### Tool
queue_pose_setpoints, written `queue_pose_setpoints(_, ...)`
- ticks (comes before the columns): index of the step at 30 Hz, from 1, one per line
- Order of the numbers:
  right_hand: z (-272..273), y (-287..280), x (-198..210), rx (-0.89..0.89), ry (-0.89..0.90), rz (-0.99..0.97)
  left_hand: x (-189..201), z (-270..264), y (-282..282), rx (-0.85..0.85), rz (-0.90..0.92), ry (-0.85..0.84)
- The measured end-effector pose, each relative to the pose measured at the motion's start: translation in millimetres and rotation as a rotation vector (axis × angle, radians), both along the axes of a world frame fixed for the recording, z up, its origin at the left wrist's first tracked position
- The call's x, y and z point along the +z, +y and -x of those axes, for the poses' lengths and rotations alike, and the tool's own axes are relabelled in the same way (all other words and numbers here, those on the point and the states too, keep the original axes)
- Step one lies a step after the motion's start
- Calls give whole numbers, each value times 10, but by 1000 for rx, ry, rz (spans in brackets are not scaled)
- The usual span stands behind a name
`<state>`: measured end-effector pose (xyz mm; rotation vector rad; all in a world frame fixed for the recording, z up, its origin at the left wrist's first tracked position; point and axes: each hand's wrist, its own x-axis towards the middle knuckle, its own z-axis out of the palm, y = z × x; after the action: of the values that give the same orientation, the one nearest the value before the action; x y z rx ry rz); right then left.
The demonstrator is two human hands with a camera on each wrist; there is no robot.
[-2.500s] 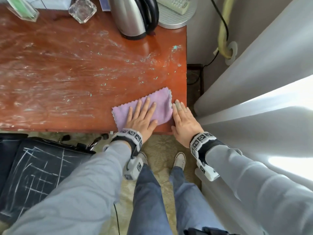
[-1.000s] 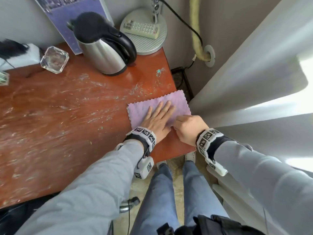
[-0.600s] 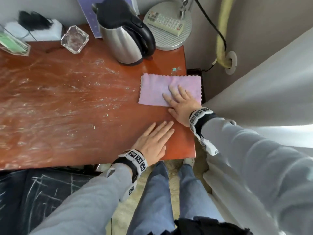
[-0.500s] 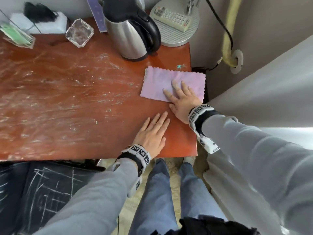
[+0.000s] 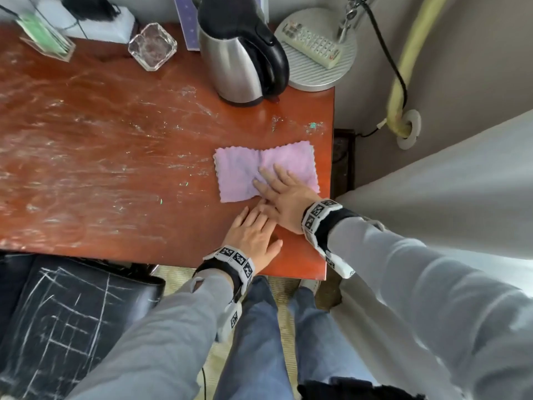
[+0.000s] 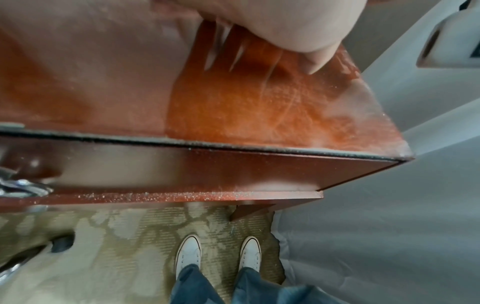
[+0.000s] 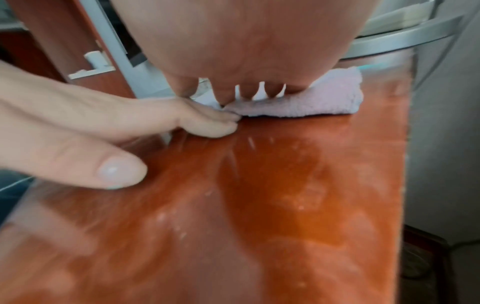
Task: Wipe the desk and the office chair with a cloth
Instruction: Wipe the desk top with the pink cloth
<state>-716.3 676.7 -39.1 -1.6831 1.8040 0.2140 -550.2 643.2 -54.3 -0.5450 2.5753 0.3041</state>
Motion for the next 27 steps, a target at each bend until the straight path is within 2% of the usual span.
queue_pose_setpoints(3,298,36,37,-90,-30,32,62,70,-40,-2,37,102)
queue_pose_setpoints(7,536,184,42,-131,57,218,81,272,-106,36,20,157)
queue_pose_setpoints(9,506,214,43,-137,104,227,87,373,-116,54,-17,160)
queue_pose_setpoints(12,469,181,21,-271,170,190,125,463,-112,92,-41,176)
queue_pose_setpoints(15,551,112,14,-498,77,136,173,510,-115,112,-51,174)
queue_pose_setpoints(19,825,-87,101,-1021,10,320,212,533,-174,97,-84,155)
queue_pose_setpoints(21,923,-256,135,-1120,12,294,218,505,-214,78,-92,169)
queue_pose_setpoints(23,895,-409,154,-1031,38,210,192,456,-253,59,-102,183)
queue_pose_setpoints(27,647,-547,89,-656,43,147,123,329,-347,-38,-136,165)
